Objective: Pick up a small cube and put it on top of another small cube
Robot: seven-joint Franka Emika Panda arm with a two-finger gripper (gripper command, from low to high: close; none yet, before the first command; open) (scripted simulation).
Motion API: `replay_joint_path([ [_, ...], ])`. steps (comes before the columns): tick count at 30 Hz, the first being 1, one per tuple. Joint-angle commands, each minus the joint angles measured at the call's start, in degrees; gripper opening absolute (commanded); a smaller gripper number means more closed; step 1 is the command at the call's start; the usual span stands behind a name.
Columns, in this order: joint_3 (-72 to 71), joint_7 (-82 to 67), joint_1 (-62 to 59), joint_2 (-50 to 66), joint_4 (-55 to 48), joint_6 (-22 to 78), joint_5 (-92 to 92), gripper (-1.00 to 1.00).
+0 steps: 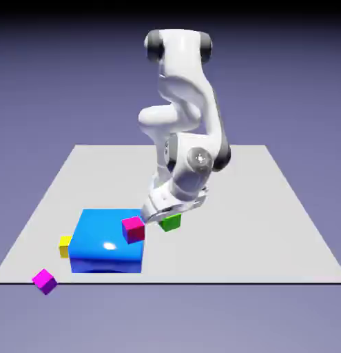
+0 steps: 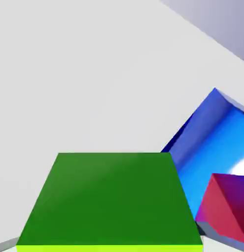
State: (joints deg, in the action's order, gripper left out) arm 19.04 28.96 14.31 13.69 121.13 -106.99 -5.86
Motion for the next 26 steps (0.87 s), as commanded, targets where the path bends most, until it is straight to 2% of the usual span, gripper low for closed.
replay_joint_path([
  [1, 1.6, 2.0, -1.9, 0.6, -1.0, 0.5, 2.3, -1.0],
  [6, 9.5, 12.0, -11.2, 3.7, -5.9, 3.1, 14.8, -1.0],
  [17, 8.3, 31.5, -33.6, 13.9, -11.0, -4.1, 31.3, -1.0],
  [19, 8.6, 32.3, -33.9, 14.0, -11.3, -4.1, 32.0, -1.0],
  [23, 6.0, 29.6, -34.0, 18.8, -7.6, -11.9, 36.0, -1.0],
  [24, 6.0, 29.6, -34.0, 18.8, -7.6, -11.9, 36.0, 1.0],
  [26, 6.8, 30.5, -34.0, 17.3, -8.8, -9.4, 34.7, 1.0],
])
